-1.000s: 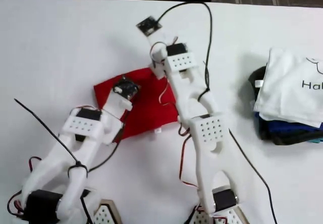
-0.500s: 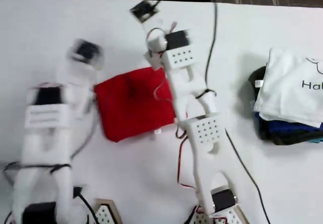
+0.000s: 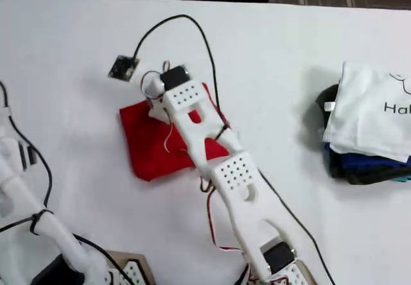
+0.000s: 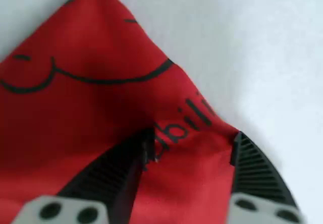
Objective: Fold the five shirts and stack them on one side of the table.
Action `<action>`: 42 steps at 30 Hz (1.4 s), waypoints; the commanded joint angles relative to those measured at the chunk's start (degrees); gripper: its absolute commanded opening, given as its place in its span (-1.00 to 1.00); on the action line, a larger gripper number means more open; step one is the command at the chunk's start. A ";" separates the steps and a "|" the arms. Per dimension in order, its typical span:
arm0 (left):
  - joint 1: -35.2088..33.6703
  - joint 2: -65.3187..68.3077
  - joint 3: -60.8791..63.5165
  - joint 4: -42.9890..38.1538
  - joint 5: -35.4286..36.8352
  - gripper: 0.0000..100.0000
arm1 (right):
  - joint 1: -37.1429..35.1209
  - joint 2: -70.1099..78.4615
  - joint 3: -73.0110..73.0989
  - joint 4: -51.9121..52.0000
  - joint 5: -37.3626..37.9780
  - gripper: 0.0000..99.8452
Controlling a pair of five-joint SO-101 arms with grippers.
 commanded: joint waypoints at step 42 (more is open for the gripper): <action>3.34 -2.11 -0.31 -0.44 2.46 -0.59 | 26.51 -38.90 45.45 2.42 -26.73 -0.96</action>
